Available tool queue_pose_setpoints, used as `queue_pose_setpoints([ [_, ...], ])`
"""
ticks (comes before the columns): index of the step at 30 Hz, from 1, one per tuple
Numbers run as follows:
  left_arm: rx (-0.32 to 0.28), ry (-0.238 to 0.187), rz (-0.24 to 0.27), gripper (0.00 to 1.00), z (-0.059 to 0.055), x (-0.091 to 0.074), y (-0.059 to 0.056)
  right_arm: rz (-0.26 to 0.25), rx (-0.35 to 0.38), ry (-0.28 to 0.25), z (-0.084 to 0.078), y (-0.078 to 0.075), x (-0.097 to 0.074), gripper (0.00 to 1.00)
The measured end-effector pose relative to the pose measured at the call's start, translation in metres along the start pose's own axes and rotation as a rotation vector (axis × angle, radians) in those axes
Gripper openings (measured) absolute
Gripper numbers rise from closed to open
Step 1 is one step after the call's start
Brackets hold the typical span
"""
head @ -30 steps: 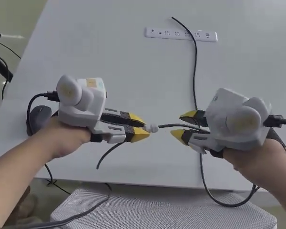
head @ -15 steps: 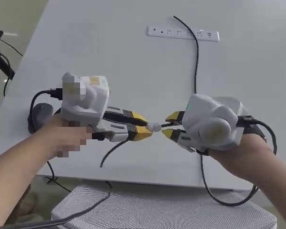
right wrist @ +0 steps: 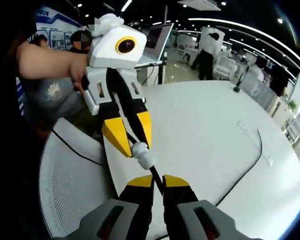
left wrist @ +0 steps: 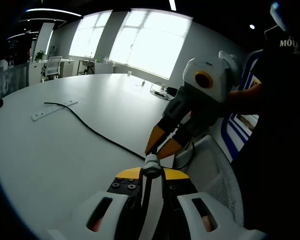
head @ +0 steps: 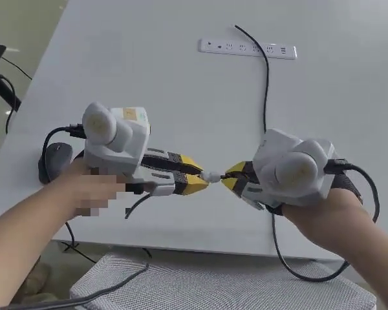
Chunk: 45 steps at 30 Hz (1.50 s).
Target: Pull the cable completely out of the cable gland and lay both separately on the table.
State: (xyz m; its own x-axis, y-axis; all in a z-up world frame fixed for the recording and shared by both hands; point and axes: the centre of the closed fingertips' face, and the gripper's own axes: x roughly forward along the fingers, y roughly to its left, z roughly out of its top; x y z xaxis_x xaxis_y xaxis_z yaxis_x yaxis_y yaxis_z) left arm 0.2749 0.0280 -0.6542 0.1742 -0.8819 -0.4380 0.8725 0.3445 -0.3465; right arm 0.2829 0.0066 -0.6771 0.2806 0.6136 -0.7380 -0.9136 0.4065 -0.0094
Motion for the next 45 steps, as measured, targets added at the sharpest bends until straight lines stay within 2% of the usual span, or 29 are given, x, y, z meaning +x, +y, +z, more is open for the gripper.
queue_pose_setpoints([
  [4, 0.004, 0.000, 0.004, 0.14, 0.000, 0.000, 0.000, -0.007, 0.021, 0.005, -0.006, -0.004, -0.001, 0.01],
  [10, -0.002, -0.012, 0.014, 0.14, 0.002, -0.005, 0.001, -0.034, 0.169, 0.014, -0.022, -0.019, -0.007, 0.01],
  [17, -0.006, -0.013, 0.014, 0.14, 0.003, -0.006, -0.001, -0.043, 0.293, 0.028, -0.040, -0.026, -0.009, 0.01],
  [21, -0.003, -0.011, 0.014, 0.14, 0.002, -0.006, -0.003, -0.031, 0.408, 0.037, -0.051, -0.026, -0.009, 0.01],
  [25, -0.002, -0.009, 0.015, 0.14, 0.001, -0.006, -0.004, -0.046, 0.446, 0.058, -0.063, -0.030, -0.007, 0.01],
  [29, -0.005, -0.010, 0.014, 0.14, 0.000, -0.005, -0.005, -0.039, 0.531, 0.068, -0.070, -0.029, -0.006, 0.01],
  [31, -0.006, -0.006, 0.014, 0.14, -0.001, -0.004, -0.006, -0.039, 0.530, 0.066, -0.070, -0.028, -0.006, 0.01],
  [35, -0.011, -0.008, 0.013, 0.14, -0.002, -0.005, -0.006, -0.051, 0.449, 0.048, -0.068, -0.029, -0.007, 0.03],
  [37, -0.011, -0.004, 0.016, 0.14, -0.003, -0.005, -0.005, -0.055, 0.423, 0.021, -0.065, -0.030, -0.009, 0.03],
  [42, -0.016, -0.005, 0.018, 0.14, -0.004, -0.007, -0.004, -0.075, 0.408, -0.012, -0.059, -0.035, -0.015, 0.09],
  [44, -0.014, -0.004, 0.020, 0.14, -0.004, -0.007, -0.004, -0.072, 0.385, -0.049, -0.049, -0.034, -0.019, 0.16],
  [45, -0.014, -0.002, 0.020, 0.14, -0.004, -0.006, -0.003, -0.105, 0.336, -0.081, -0.039, -0.038, -0.023, 0.20],
])
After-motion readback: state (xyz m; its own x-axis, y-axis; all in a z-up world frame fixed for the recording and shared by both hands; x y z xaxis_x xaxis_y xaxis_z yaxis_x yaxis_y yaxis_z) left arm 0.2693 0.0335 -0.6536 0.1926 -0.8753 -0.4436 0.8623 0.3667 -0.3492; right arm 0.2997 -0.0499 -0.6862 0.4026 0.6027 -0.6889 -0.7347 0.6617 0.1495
